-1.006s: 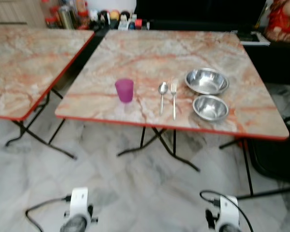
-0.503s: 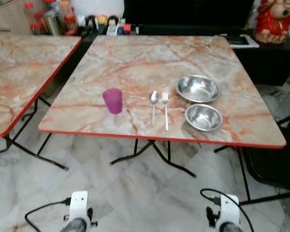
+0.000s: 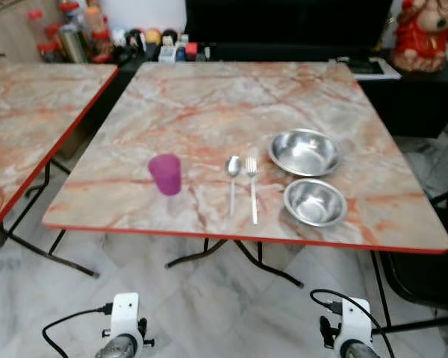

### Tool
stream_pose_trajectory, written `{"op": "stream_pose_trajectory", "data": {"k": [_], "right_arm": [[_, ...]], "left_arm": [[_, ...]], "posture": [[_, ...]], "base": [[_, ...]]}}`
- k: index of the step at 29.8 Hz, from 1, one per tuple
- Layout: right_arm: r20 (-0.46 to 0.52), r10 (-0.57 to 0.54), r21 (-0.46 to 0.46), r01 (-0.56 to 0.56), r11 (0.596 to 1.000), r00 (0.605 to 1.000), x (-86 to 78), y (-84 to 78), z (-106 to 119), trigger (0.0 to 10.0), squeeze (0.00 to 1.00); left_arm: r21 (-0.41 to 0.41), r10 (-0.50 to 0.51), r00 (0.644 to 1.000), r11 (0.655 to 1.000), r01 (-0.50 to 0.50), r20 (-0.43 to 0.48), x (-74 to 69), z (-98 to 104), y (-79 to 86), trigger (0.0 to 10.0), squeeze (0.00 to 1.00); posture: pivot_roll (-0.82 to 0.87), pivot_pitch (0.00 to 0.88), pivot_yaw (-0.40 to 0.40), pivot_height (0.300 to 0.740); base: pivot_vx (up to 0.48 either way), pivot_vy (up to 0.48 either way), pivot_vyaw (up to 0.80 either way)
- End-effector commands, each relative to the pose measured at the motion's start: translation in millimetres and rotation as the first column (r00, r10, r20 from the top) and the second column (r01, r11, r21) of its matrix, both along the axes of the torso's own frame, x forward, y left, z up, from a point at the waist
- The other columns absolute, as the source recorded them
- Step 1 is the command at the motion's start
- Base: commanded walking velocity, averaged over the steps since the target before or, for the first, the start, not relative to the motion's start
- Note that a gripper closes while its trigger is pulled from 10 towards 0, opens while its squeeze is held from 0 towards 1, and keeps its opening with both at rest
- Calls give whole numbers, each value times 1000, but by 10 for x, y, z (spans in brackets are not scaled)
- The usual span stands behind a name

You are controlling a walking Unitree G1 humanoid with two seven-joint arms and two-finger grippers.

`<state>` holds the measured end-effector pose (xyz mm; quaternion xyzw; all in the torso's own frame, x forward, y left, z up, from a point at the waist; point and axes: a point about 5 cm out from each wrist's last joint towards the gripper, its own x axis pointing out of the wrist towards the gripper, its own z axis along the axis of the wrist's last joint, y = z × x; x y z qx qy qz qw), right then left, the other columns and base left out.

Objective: Setting the table

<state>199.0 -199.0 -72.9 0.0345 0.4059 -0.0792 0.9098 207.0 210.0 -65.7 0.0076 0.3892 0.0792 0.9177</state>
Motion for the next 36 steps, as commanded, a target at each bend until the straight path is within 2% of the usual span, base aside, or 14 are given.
{"op": "stream_pose_trajectory", "data": {"k": [1,12,20,23,28,31,36], "right_arm": [[-14,-18,-14,18,1000,1000,-53,-85,-14,10000,0],[16,11,-30,-10,1000,1000,-50,-119,5,10000,0],[136,23,-59,-15,998,990,-51,-209,79,10000,0],[226,5,-101,19,995,974,-97,-375,158,10000,0],[294,22,-121,14,993,956,-108,-444,237,10000,0],[363,12,-142,43,989,932,-194,-517,340,10000,0],[422,20,-159,52,986,906,-349,-496,503,10000,0]], "left_arm": [[-10,-2,1000,1000,2,-8,-6,-14,-40,10000,0],[-27,3,1000,1000,-3,-19,-35,-35,-57,10000,0],[-32,-3,1000,999,2,-28,-59,-52,-72,10000,0],[-34,-7,999,999,6,-33,-78,-62,-72,10000,0],[-35,-17,999,999,16,-39,-88,-67,-71,10000,0],[-38,-13,999,999,11,-40,-96,-72,-74,10000,0],[-43,-18,999,999,15,-48,-106,-82,-94,10000,0]], "posture": [[-35,108,-7,740],[-57,110,-18,740],[-76,117,-17,740],[-98,114,-14,740],[-106,110,-16,740],[-114,97,-32,740],[-131,89,-34,740]], "base": [[0,0,0],[0,0,0],[0,0,0],[0,0,0],[0,0,0],[0,0,0],[0,0,0]]}}
